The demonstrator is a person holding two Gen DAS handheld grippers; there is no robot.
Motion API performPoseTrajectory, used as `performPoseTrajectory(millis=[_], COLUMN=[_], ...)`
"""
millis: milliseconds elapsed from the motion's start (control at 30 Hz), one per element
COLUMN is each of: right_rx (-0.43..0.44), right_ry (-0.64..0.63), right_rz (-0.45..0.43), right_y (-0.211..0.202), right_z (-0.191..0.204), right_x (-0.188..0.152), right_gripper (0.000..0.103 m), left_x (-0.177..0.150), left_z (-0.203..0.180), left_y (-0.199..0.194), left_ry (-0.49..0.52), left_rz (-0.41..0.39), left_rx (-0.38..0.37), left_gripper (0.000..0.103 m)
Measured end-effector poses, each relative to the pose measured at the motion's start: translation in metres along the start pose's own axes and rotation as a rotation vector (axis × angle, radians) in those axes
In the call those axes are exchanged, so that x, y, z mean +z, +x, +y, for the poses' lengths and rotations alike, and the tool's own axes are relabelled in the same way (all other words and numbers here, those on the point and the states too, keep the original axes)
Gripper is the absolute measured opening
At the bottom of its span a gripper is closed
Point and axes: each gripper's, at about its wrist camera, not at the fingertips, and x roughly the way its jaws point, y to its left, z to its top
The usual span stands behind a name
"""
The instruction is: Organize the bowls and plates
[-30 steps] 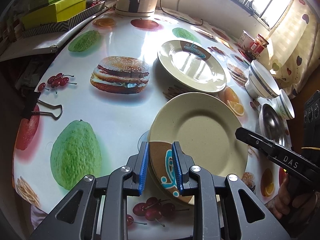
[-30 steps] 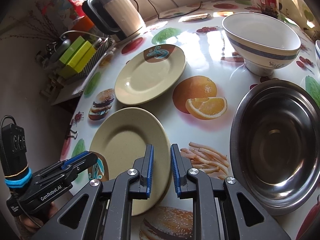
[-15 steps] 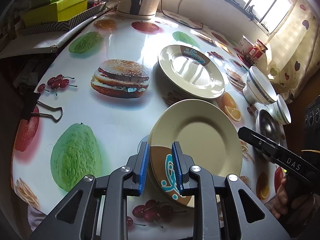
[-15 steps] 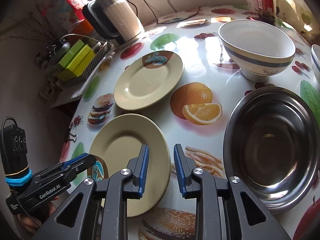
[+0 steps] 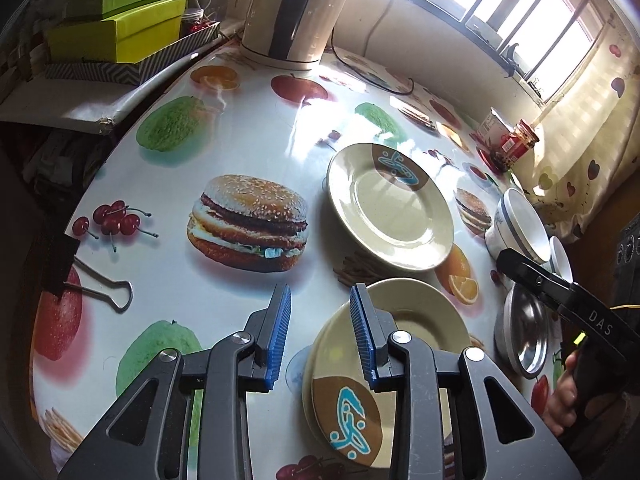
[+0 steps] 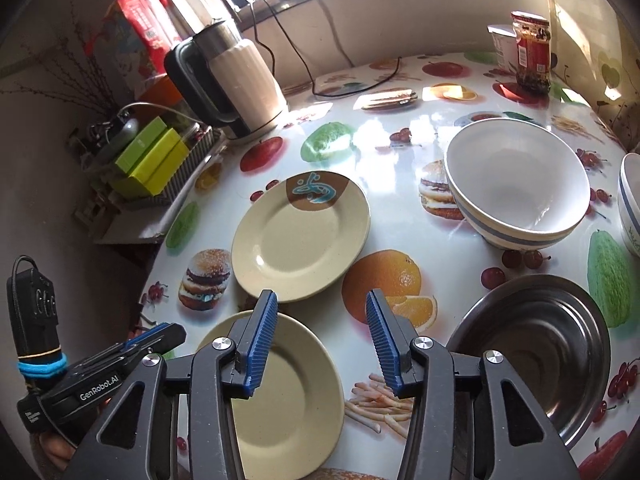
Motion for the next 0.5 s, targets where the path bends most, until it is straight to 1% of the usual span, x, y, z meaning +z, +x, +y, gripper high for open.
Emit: performPoseTrajectory(millis=[100, 233, 500], right_rx=[-0.003, -0.031, -0.065], right_ry=[0.014, 0.038, 0.040], right_rz=[-0.001, 0.008, 0.054], right_y=[0.006, 0.019, 0.049], right_z=[-0.001, -0.004, -0.009], right_x=[0.014, 0.029, 0.042], right_gripper=[0.047, 0.047, 0.047], left_x=[0.014, 0.031, 0.060], left_z=[0.002, 0.006, 0.007], left_y=[0.005, 0.015, 0.040], left_ry=[-0.003, -0.012, -0.008], left_rz=[-0.001, 0.007, 0.044], left_rx=[-0.008, -0.008, -0.011], left_gripper=[0.032, 0.032, 0.032])
